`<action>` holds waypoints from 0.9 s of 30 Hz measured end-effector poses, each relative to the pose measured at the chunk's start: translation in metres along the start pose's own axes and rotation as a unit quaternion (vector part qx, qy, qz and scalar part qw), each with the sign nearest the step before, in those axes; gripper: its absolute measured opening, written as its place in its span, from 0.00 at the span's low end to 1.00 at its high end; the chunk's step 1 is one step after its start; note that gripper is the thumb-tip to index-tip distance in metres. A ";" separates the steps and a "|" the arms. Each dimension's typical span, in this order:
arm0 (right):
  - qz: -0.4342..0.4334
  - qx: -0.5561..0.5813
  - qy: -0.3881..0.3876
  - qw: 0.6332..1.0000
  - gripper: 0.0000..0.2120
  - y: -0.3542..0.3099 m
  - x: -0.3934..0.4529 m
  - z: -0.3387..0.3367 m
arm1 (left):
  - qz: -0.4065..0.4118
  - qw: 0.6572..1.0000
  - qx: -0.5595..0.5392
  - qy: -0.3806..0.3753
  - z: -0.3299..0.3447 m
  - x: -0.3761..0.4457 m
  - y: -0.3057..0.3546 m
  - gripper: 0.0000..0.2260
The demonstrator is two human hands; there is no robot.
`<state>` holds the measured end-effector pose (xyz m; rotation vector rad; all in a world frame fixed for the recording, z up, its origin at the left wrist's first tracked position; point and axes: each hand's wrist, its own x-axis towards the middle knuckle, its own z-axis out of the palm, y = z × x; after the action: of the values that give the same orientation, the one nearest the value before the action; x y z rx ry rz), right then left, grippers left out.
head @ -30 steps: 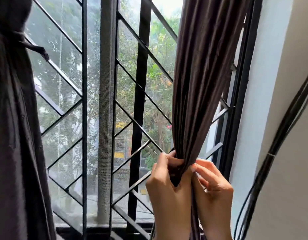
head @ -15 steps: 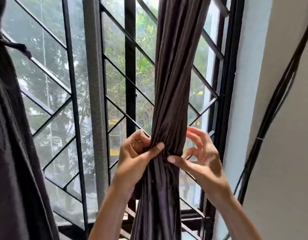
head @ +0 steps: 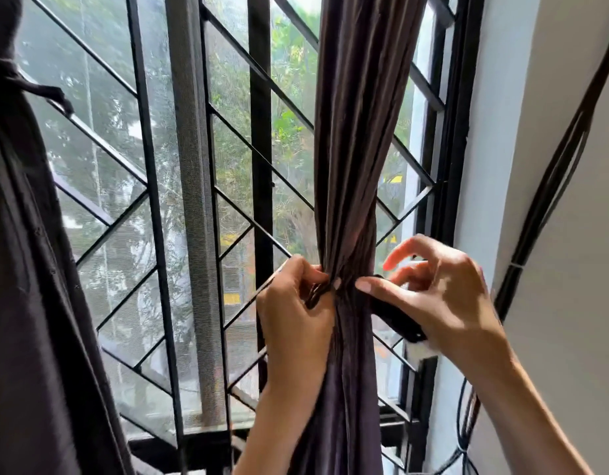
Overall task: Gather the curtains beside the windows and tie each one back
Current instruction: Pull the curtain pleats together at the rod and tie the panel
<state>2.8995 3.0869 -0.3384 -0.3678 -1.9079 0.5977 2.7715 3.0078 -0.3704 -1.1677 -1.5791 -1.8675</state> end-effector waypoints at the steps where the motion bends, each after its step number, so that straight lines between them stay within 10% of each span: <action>1: 0.025 0.052 -0.008 0.998 0.13 -0.005 -0.001 0.002 | 0.019 0.999 0.028 0.016 0.003 -0.005 0.003 0.15; 8: 0.194 0.303 -0.018 0.933 0.08 -0.020 -0.008 0.012 | 0.098 0.994 0.029 0.047 0.003 -0.021 0.014 0.11; 15: 0.189 0.367 0.054 0.909 0.16 -0.021 -0.029 0.026 | 0.012 0.981 -0.139 -0.132 -0.034 -0.018 0.025 0.05; 20: 0.043 0.264 0.107 0.958 0.10 -0.024 -0.034 0.036 | -0.059 0.982 -0.139 -0.109 -0.037 -0.003 0.024 0.16; 27: -0.013 0.081 0.103 0.991 0.21 -0.016 -0.040 0.045 | -0.182 0.937 -0.262 -0.140 -0.030 0.013 0.005 0.01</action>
<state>2.8743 3.0427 -0.3743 -0.2882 -1.6528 0.6654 2.7578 2.9804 -0.3567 -1.4950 -1.5715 -2.5737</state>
